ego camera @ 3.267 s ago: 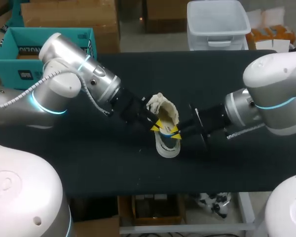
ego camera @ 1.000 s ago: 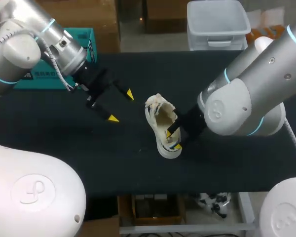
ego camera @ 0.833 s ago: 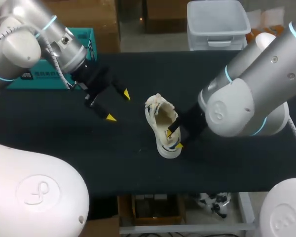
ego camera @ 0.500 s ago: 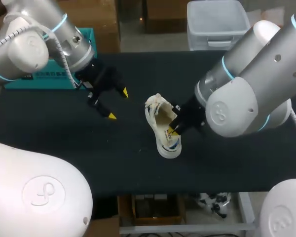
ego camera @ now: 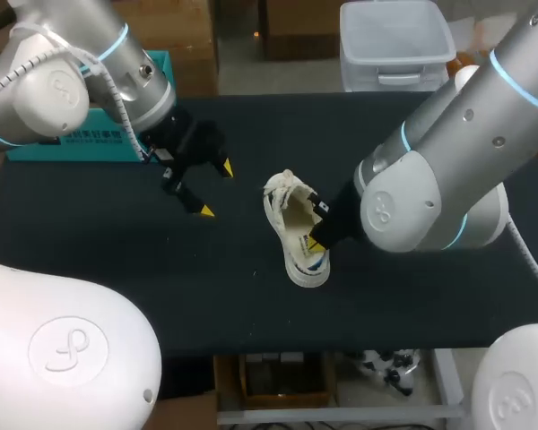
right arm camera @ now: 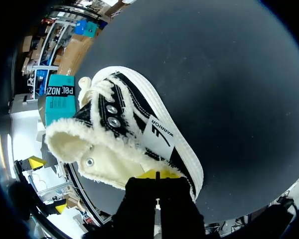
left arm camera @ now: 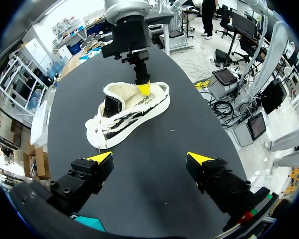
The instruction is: Open the shoe tongue, take the insole out of the shoe, put the insole back into the shoe, and pack the shoe into the shoebox
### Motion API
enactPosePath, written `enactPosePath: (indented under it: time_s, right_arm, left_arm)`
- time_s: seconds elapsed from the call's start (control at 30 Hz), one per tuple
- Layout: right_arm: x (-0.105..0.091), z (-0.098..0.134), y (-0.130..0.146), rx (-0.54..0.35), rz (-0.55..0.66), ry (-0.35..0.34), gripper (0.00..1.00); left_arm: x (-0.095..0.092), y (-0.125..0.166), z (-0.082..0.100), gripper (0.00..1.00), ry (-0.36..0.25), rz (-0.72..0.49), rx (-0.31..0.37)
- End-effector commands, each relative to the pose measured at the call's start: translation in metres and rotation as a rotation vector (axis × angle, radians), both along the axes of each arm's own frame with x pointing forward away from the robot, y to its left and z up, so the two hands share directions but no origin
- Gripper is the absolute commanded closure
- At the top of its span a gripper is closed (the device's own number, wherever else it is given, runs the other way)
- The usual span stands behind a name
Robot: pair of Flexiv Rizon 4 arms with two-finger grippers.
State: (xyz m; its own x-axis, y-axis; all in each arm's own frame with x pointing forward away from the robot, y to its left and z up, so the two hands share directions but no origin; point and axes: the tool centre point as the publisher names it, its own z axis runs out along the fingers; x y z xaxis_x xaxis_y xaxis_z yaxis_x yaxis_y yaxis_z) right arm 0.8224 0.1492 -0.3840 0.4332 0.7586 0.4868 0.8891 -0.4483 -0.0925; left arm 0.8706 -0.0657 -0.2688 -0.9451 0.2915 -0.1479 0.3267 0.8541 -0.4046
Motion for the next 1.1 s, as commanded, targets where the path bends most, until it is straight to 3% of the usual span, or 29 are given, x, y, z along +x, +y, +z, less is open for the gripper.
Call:
enactPosePath:
  time_s: [0.03,0.2,0.33,0.37,0.53,0.67,0.97,1.0,1.1]
  right_arm:
    - [0.006,-0.022,0.002,0.012,0.005,-0.004,1.00]
    - [0.003,-0.027,0.005,-0.044,0.009,0.002,1.00]
    - [-0.003,-0.023,0.006,-0.080,0.008,-0.017,1.00]
    - [-0.005,-0.020,0.007,-0.078,0.015,-0.027,1.00]
    - [-0.011,-0.002,0.005,-0.113,0.055,-0.066,1.00]
    - [-0.014,0.016,-0.001,-0.090,0.138,-0.114,1.00]
    - [-0.012,0.042,-0.037,-0.072,0.248,-0.189,1.00]
    - [-0.012,0.044,-0.042,-0.063,0.263,-0.200,0.99]
    - [-0.013,0.048,-0.057,-0.056,0.296,-0.228,0.82]
  left_arm:
    - [-0.006,-0.016,0.001,0.00,0.035,0.144,0.095]
    - [-0.005,-0.014,0.003,0.00,0.132,0.338,0.165]
    - [-0.001,-0.007,0.002,0.00,0.233,0.575,0.223]
    - [0.001,-0.004,0.000,0.00,0.172,0.644,0.246]
    - [0.001,-0.004,0.000,0.00,0.172,0.644,0.246]
    - [0.001,-0.004,0.000,0.00,0.172,0.644,0.246]
    - [-0.003,-0.006,0.000,0.00,0.166,0.651,0.250]
    - [-0.007,-0.007,0.000,0.00,0.174,0.666,0.256]
    - [-0.016,-0.010,-0.001,0.00,0.178,0.742,0.269]
